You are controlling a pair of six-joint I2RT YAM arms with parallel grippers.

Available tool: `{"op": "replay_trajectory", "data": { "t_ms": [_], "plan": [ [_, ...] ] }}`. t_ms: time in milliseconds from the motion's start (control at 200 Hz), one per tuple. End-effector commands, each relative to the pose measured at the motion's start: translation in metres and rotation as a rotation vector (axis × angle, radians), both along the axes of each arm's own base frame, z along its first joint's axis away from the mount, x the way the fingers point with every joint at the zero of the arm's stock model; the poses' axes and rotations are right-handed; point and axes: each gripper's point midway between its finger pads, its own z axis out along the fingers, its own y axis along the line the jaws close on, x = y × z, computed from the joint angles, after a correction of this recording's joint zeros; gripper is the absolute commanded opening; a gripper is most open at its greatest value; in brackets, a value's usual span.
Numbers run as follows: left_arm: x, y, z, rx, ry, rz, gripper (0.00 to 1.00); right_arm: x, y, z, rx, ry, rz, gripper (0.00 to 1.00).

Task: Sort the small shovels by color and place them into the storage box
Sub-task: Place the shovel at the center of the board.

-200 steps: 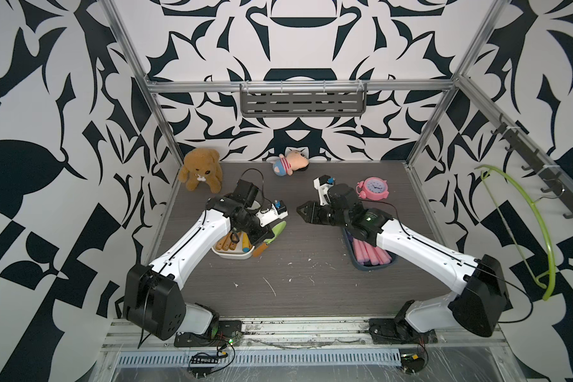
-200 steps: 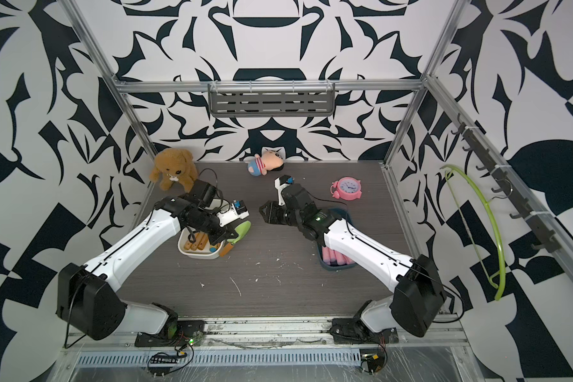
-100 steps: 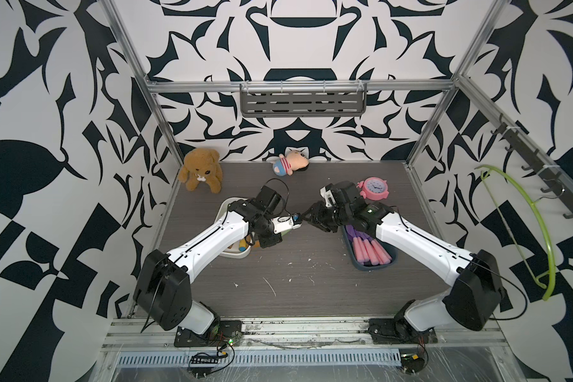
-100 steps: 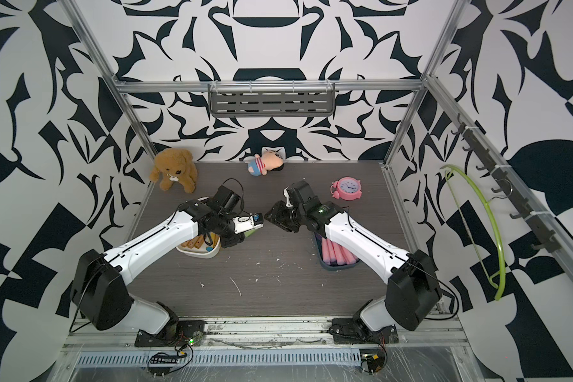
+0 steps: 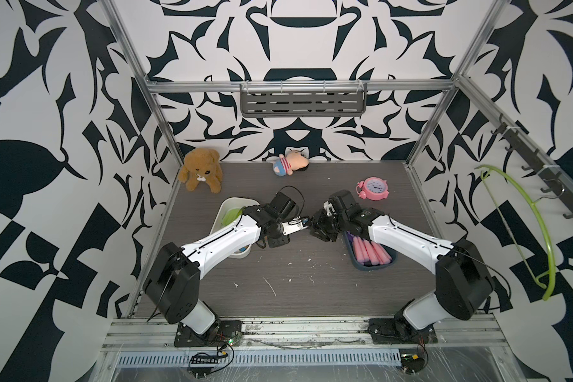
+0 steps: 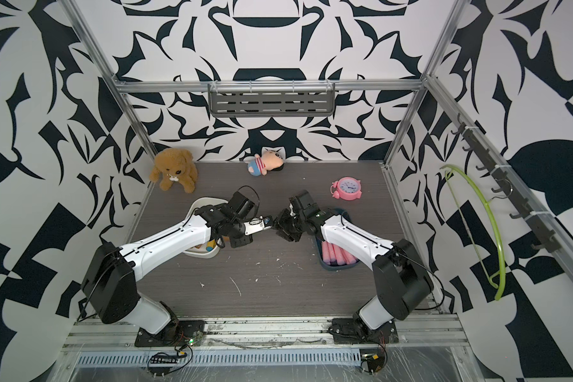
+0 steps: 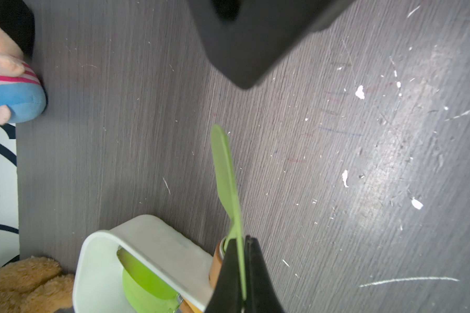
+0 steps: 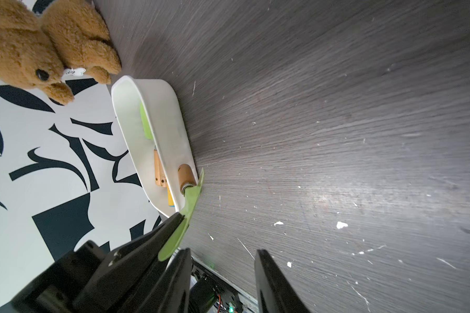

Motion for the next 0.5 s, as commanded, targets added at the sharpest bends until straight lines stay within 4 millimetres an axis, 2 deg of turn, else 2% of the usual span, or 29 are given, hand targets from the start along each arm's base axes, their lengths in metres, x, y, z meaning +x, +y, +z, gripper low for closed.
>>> {"op": "replay_trajectory", "data": {
  "t_ms": [0, 335, 495],
  "plan": [
    [-0.009, -0.013, 0.004, -0.041, -0.021, -0.039, 0.0, 0.01, 0.019, 0.024, 0.128, -0.041, -0.007, 0.44],
    [-0.017, -0.018, -0.002, -0.038, -0.013, -0.057, 0.0, 0.013, 0.023, 0.027, 0.186, -0.033, -0.035, 0.43],
    [-0.019, -0.024, 0.001, -0.054, -0.017, -0.068, 0.0, 0.014, 0.033, 0.026, 0.254, 0.0, -0.033, 0.43]
  ]
}}
